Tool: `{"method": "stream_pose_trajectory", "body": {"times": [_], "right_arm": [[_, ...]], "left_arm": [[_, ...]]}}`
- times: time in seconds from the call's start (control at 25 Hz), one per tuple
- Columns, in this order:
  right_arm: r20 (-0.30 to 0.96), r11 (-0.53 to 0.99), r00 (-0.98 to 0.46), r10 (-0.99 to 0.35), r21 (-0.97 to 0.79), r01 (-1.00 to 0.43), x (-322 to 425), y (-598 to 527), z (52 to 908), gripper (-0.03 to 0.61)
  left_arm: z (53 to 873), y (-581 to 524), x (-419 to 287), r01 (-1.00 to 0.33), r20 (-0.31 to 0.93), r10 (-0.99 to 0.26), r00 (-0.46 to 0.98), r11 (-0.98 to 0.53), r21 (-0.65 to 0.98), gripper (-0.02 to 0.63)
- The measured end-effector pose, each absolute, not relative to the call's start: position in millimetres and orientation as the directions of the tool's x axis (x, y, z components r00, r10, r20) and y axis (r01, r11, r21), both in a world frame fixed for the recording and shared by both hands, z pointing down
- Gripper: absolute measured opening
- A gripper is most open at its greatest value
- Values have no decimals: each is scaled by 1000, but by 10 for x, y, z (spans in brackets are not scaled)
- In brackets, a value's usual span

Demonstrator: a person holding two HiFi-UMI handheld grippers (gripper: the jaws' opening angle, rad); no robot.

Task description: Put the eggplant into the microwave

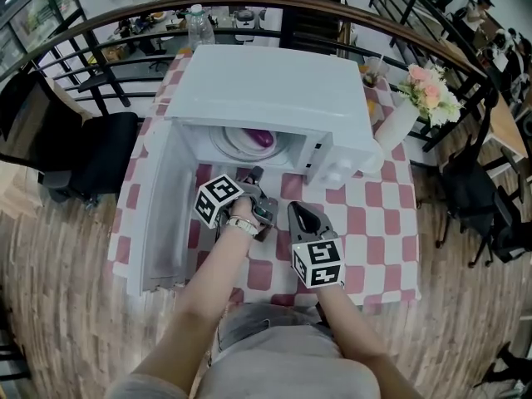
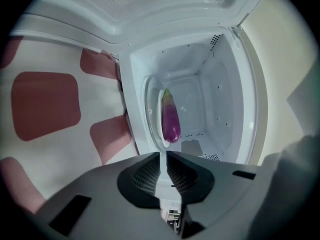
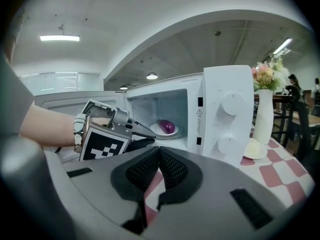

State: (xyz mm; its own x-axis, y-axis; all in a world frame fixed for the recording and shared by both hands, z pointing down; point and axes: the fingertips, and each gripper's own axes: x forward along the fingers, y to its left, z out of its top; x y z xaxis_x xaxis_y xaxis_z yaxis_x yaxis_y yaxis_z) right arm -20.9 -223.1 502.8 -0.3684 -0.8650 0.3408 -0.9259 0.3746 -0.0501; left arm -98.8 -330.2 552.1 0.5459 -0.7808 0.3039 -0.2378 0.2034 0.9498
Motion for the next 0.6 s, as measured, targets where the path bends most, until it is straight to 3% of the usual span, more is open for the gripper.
{"method": "stream_pose_trajectory", "body": {"times": [0.04,0.12,0.6], "right_arm": [[337,372,-366,-867,-50,-927,-193,-2217,5013,25],[331,367,-362,-871,-50,-929,-161,-2188,4992,25],[280,328,-340,-898,-92,-940,-89,-2118,4818,25]], "left_arm": [[5497,-3270,-983,-222,288,-788,544,196,955,21],[5454,-3211,-962,-191,253,-797,548,175,966,5],[4836,-2852,-927,-274,-7,-805,593,-209,939,3]]}}
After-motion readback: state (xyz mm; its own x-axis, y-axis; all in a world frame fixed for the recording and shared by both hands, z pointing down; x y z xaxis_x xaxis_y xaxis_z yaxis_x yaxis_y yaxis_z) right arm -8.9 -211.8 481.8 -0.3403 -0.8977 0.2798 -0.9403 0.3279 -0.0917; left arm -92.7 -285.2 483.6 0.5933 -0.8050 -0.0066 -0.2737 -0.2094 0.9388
